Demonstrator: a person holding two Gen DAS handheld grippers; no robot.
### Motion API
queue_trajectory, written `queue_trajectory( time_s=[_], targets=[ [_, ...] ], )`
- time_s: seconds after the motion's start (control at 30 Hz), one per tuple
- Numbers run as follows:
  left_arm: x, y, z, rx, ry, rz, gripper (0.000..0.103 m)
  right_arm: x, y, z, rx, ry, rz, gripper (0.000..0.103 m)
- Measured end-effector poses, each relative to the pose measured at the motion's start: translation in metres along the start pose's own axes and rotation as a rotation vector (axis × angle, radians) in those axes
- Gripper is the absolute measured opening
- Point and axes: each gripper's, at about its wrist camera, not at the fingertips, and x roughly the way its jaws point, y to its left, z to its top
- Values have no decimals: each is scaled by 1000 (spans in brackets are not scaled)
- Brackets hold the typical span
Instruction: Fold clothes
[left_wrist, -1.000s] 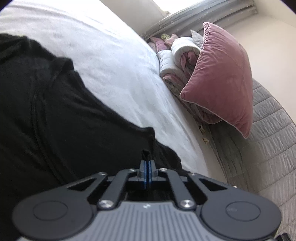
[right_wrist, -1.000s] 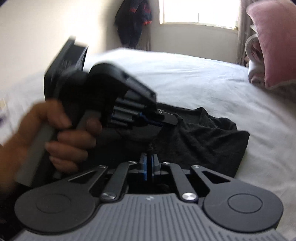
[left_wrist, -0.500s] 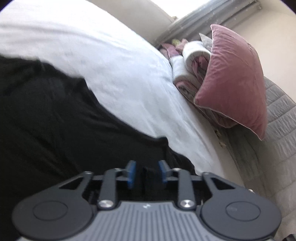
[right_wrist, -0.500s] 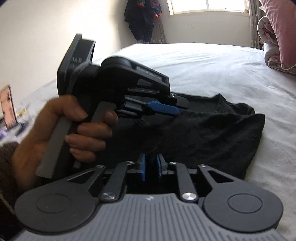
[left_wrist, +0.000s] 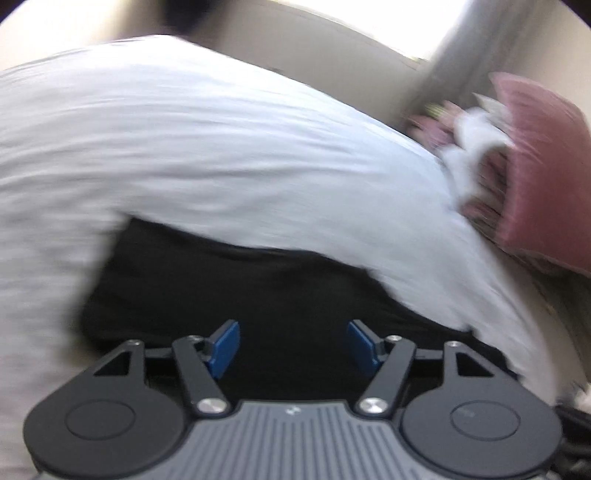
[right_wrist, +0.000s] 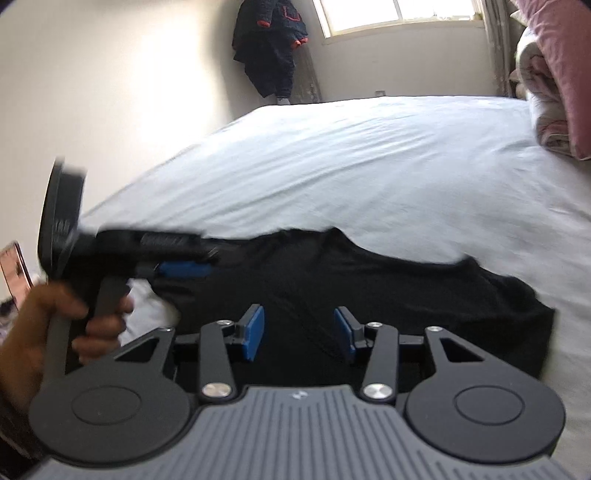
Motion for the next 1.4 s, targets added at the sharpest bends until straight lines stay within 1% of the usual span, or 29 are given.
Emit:
queue_trajectory(
  time_s=[0.1, 0.2, 0.23, 0.37, 0.5, 0.57, 0.6, 0.63, 0.67, 0.7, 0.73, 0.87, 0.93, 1.07, 1.17, 1.2, 1.23, 1.27, 1.3, 1.33, 1.37, 1.4],
  targets=[
    [-13, 43, 1, -91, -19, 73, 66, 18, 16, 15, 14, 13, 37, 47],
    [-21, 71, -2, -156, -49, 92, 66, 38, 31, 26, 18, 20, 56, 47],
    [-22, 78, -3, -171, -55, 91, 63, 45, 36, 29, 18, 22, 61, 47],
    [-15, 87, -5, -202, -60, 45, 58, 74, 58, 36, 10, 28, 77, 47],
    [-8, 95, -7, -232, -64, -3, 54, 112, 76, 43, 25, 60, 116, 47],
    [-4, 93, -10, -219, -92, -14, 49, 130, 87, 47, 22, 87, 139, 47],
    [-2, 94, -11, -212, -101, -4, 43, 137, 93, 50, 18, 99, 149, 47],
    [-1, 94, -12, -207, -108, 10, 31, 146, 96, 53, 19, 114, 156, 47],
    [0, 95, -12, -202, -114, 24, 24, 156, 99, 57, 22, 130, 162, 47],
    [1, 97, -12, -202, -117, 38, 13, 166, 102, 60, 25, 146, 168, 47],
    [1, 100, -12, -207, -117, 36, 10, 176, 104, 63, 30, 163, 173, 47],
    [0, 110, -12, -248, -110, 1, 9, 213, 111, 74, 51, 245, 171, 47],
    [0, 113, -11, -261, -105, -13, 10, 231, 117, 78, 47, 278, 147, 47],
    [0, 114, -12, -269, -102, -23, 10, 257, 138, 80, -24, 314, 73, 47],
    [0, 113, -12, -261, -102, -22, 10, 270, 156, 76, -113, 305, 2, 47],
    [0, 112, -12, -260, -101, -24, 12, 273, 161, 73, -153, 296, -26, 43],
    [0, 112, -12, -259, -102, -30, 16, 275, 166, 70, -193, 287, -55, 37],
    [0, 113, -12, -260, -102, -42, 19, 275, 169, 67, -234, 274, -73, 21],
    [-1, 113, -12, -256, -103, -59, 27, 274, 171, 65, -274, 259, -88, 12],
    [-2, 112, -12, -252, -103, -77, 37, 272, 171, 63, -287, 249, -90, 9],
    [-2, 111, -12, -240, -104, -85, 39, 270, 167, 64, -273, 237, -82, 4],
    [-3, 108, -12, -226, -104, -89, 45, 267, 163, 65, -252, 223, -70, 4]
  ],
)
